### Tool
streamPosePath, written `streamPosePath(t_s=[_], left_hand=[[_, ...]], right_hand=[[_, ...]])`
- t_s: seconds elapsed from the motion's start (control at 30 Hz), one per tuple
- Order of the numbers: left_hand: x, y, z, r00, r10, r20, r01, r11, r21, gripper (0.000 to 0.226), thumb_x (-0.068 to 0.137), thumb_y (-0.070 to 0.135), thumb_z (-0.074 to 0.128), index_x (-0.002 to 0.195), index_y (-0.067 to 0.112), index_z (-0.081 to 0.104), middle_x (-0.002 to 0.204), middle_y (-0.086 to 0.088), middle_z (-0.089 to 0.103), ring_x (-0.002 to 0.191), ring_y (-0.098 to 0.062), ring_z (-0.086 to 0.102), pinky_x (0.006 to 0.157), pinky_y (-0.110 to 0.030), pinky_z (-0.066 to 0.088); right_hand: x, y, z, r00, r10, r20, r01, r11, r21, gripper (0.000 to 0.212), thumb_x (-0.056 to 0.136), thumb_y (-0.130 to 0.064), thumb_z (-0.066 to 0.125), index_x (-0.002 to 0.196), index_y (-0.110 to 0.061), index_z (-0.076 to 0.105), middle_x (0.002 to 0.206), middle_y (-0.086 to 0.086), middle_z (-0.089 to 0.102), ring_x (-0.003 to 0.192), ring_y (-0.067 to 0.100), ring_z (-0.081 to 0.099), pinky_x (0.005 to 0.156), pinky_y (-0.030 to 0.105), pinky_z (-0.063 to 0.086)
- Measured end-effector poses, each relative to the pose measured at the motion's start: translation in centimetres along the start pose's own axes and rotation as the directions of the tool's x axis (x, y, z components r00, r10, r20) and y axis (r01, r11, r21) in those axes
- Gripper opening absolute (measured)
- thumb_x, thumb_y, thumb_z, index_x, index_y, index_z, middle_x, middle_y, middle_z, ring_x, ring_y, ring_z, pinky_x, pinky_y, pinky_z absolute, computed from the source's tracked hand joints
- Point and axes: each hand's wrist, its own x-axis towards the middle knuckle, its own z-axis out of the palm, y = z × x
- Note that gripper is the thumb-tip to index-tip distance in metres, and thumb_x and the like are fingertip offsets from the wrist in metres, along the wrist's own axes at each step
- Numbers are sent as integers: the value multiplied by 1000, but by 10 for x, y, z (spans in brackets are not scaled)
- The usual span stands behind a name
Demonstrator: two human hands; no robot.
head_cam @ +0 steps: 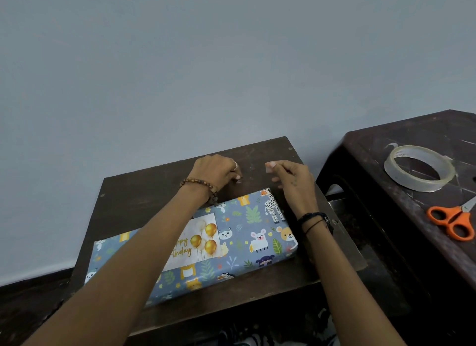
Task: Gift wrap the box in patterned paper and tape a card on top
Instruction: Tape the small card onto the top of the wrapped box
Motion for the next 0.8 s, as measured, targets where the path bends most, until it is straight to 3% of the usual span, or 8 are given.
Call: streamPosePath(t_s=[0.3,0.37,0.43,0.47,0.53,0.57,0.67,0.8], left_hand=[[3,13,-2,999,46,-18,-42,983,179,15,92,30,49,96,24,63,107,0,65,100,-24,58,70,-29,37],[3,12,-2,999,-21,-40,25,996,88,18,92,29,47,96,21,63,102,-1,67,95,-24,60,71,-29,40],[3,11,-5,985,-169,-31,161,970,-181,19,91,28,48,92,18,64,95,-1,70,85,-23,64,73,-30,49],[1,12,-7,973,-231,26,223,892,-393,17,91,26,49,87,17,64,93,0,70,78,-21,67,73,-31,53],[-9,21,-17,948,-269,171,301,576,-760,16,92,20,52,79,18,61,91,-1,67,62,-13,68,65,-29,55],[-16,27,-24,940,-264,217,313,408,-858,17,93,18,52,77,19,60,91,-3,66,55,-9,67,60,-25,54],[-46,46,-45,924,-257,284,308,61,-949,15,93,14,54,80,15,63,83,-5,67,51,-6,66,55,-19,55],[-89,67,-59,905,-313,287,239,-183,-954,10,90,10,57,83,9,64,76,-8,67,52,-9,67,63,-21,56]], right_hand=[[-1,-3,3,1000,11,3,-12,1000,7,20,91,-24,58,83,-12,72,76,-12,66,66,4,59,71,28,50],[-1,-4,1,999,33,3,-33,998,59,17,90,-24,60,84,-14,73,77,-8,68,67,6,61,68,26,52],[-1,-10,0,998,58,18,-61,985,164,13,88,-20,62,90,-13,73,82,0,70,69,9,63,65,22,51],[-2,-14,-1,997,63,34,-69,972,223,13,87,-17,63,93,-11,73,86,3,71,71,10,64,65,20,51],[-8,-25,-2,995,61,76,-85,930,359,14,86,-11,64,97,-7,71,90,8,71,74,11,65,67,18,52],[-13,-32,-2,993,57,105,-97,898,430,15,85,-8,64,98,-5,70,90,9,70,75,10,66,67,18,52],[-34,-48,-2,983,8,186,-112,824,555,15,83,-5,64,97,-6,69,89,8,72,83,12,68,70,19,52],[-68,-65,0,988,-37,147,-58,801,596,16,84,-1,63,95,-10,70,85,3,72,81,11,68,69,17,52]])
